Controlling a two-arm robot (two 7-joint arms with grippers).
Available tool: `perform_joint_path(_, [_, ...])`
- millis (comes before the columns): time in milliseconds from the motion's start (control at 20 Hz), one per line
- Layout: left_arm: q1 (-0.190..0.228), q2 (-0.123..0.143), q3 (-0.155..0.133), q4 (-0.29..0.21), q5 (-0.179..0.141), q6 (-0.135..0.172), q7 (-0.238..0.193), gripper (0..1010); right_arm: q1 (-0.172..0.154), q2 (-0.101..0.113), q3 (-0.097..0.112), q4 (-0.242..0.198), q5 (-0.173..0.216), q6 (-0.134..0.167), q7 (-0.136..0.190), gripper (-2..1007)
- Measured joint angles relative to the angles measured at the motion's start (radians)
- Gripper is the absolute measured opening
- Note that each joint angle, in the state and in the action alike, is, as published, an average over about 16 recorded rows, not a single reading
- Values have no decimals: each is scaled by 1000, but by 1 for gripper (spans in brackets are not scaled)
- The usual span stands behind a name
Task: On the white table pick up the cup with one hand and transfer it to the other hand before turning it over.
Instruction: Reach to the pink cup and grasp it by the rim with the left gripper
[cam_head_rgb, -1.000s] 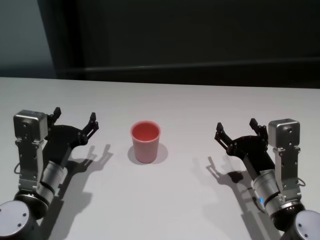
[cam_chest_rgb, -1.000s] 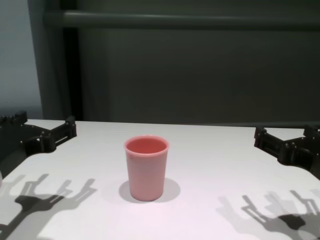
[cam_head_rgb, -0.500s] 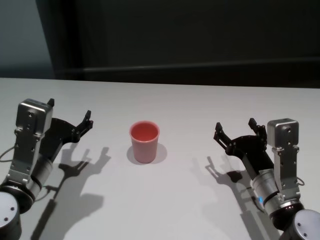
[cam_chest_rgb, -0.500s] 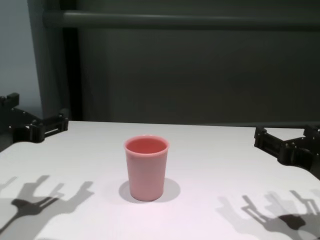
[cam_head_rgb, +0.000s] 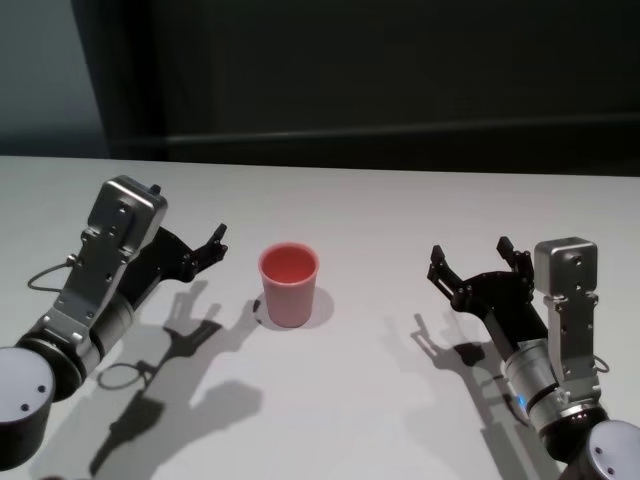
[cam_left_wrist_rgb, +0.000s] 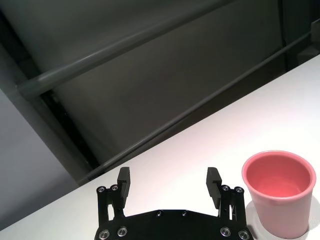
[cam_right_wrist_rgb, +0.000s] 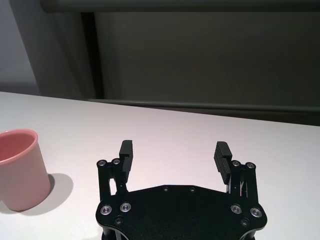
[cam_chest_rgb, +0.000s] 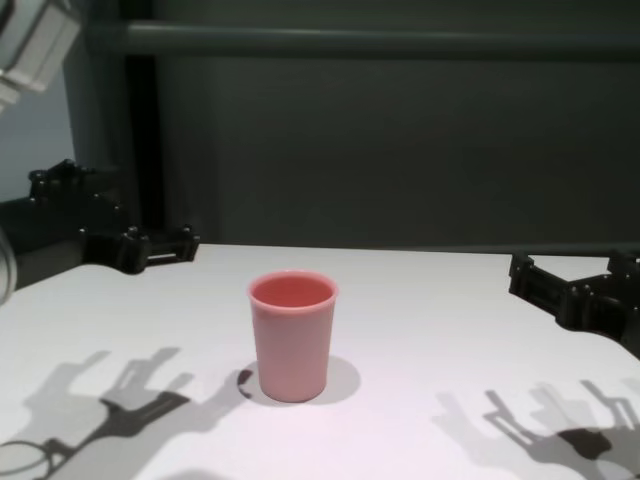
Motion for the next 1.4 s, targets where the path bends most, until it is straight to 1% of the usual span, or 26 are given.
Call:
perform_joint_path(400, [-80, 60, 85, -39, 91, 44, -125, 1003, 0, 0, 0, 0, 0, 0, 0, 1002])
perform_joint_path(600, [-122, 98, 121, -70, 133, 63, -192, 1003, 0, 0, 0, 0, 0, 0, 0, 1002])
perform_joint_path(800, [-165, 144, 156, -108, 167, 86, -270, 1003, 0, 0, 0, 0, 0, 0, 0, 1002])
perform_joint_path(1000, [-211, 197, 193, -145, 190, 104, -357, 1003, 0, 0, 0, 0, 0, 0, 0, 1002])
perform_joint_path(1150, [-248, 236, 222, -166, 198, 108, -423, 1003, 0, 0, 0, 0, 0, 0, 0, 1002])
perform_joint_path(1250, [-277, 262, 243, -172, 200, 104, -469, 1003, 0, 0, 0, 0, 0, 0, 0, 1002])
perform_joint_path(1400, [-321, 295, 275, -169, 201, 88, -533, 1003, 0, 0, 0, 0, 0, 0, 0, 1002])
